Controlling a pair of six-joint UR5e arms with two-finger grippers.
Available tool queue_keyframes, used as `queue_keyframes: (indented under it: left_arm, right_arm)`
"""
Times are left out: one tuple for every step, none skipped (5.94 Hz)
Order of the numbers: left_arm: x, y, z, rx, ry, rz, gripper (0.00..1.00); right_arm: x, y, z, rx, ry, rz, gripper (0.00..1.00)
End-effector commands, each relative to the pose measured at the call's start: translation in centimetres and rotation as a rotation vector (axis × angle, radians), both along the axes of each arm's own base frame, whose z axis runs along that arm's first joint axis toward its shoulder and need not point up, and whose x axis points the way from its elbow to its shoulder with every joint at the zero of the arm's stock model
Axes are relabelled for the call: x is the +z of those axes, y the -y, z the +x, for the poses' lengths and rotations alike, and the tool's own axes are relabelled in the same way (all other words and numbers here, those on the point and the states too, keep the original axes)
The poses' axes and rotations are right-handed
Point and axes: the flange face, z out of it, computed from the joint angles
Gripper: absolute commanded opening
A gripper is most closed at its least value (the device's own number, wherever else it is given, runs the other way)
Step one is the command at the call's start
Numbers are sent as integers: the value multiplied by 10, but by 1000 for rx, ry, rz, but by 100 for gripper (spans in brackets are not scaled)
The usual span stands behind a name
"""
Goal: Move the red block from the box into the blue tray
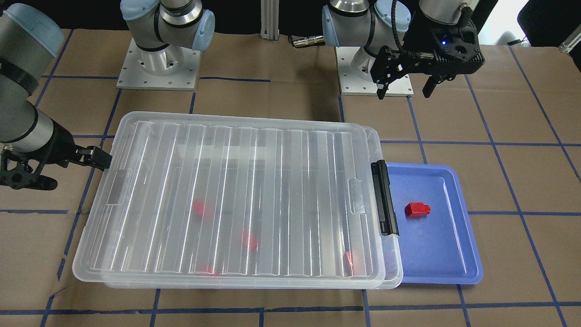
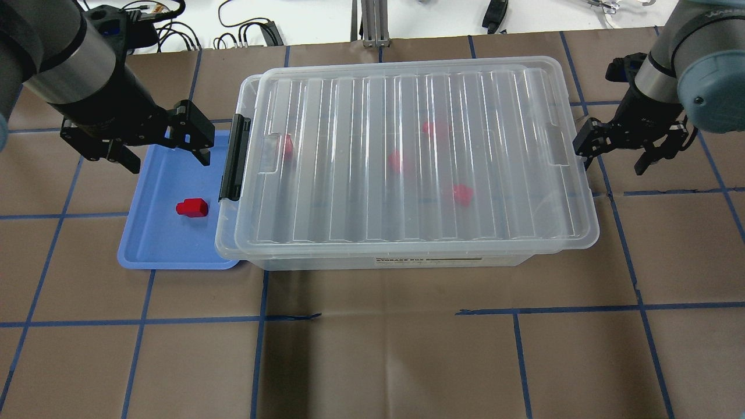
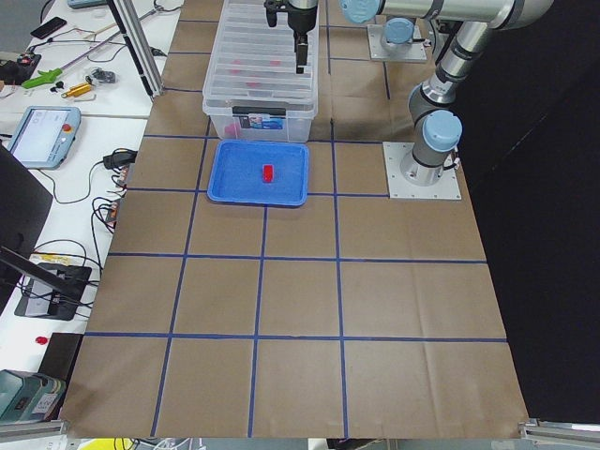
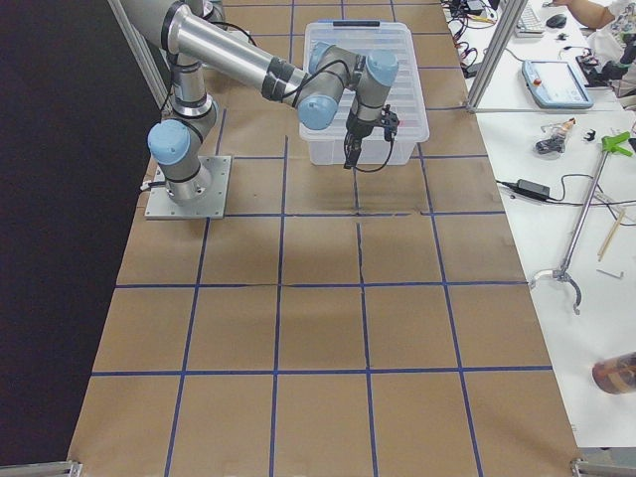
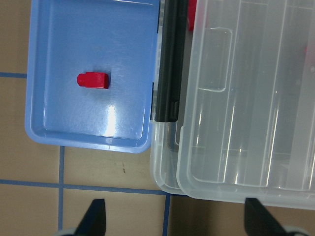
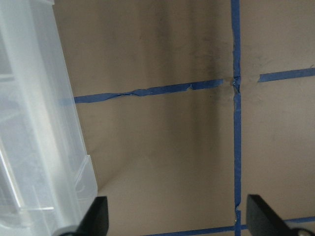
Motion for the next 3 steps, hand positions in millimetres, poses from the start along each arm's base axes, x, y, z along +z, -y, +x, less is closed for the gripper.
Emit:
queue_keyframes:
  left_arm:
    - [0, 0, 0, 0, 0, 1, 98]
    - [0, 0, 0, 0, 0, 1, 98]
    - [-1, -1, 0, 0, 0, 2, 98]
  right_arm:
    - [0, 1, 7, -7, 39, -9, 100]
    - [1, 2, 7, -7, 38, -14, 100]
    - [14, 8, 4, 2, 13, -35, 100]
